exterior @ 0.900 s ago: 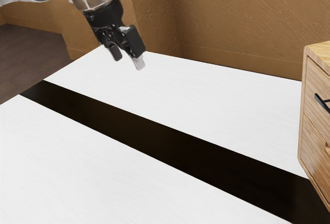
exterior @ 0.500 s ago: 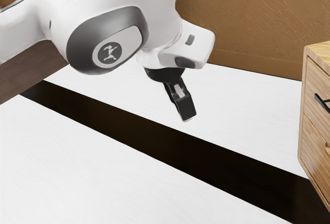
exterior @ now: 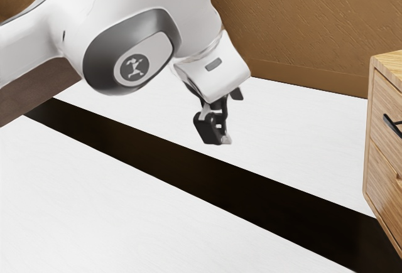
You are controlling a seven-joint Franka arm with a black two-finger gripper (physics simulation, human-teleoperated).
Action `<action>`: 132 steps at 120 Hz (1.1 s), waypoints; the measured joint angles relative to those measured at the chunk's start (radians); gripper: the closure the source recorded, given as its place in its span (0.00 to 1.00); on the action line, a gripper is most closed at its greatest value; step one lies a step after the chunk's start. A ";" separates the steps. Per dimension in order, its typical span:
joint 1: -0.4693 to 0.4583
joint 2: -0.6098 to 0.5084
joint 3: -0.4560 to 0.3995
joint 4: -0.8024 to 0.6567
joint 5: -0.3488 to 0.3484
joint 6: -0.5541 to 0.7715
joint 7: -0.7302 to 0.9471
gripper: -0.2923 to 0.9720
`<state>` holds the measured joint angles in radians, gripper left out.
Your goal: Pull the drawer handle with one arm to open the drawer
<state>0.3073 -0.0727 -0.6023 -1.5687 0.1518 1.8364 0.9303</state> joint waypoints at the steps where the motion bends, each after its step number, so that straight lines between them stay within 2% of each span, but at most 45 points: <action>1: 0.000 0.001 0.000 0.000 0.000 0.000 0.010 0.25; 43: -0.004 0.012 -0.039 -0.002 0.007 0.009 0.393 0.25; 63: 0.001 0.014 -0.040 -0.003 -0.002 0.022 0.488 0.25; 85: 0.003 0.030 -0.078 -0.009 -0.001 0.030 0.647 0.25; 107: 0.020 0.044 -0.160 -0.002 0.005 0.072 0.770 0.25; 132: -0.043 0.053 -0.181 0.026 0.006 0.124 0.869 0.25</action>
<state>0.2644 -0.0202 -0.7834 -1.5422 0.1576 1.9609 1.7995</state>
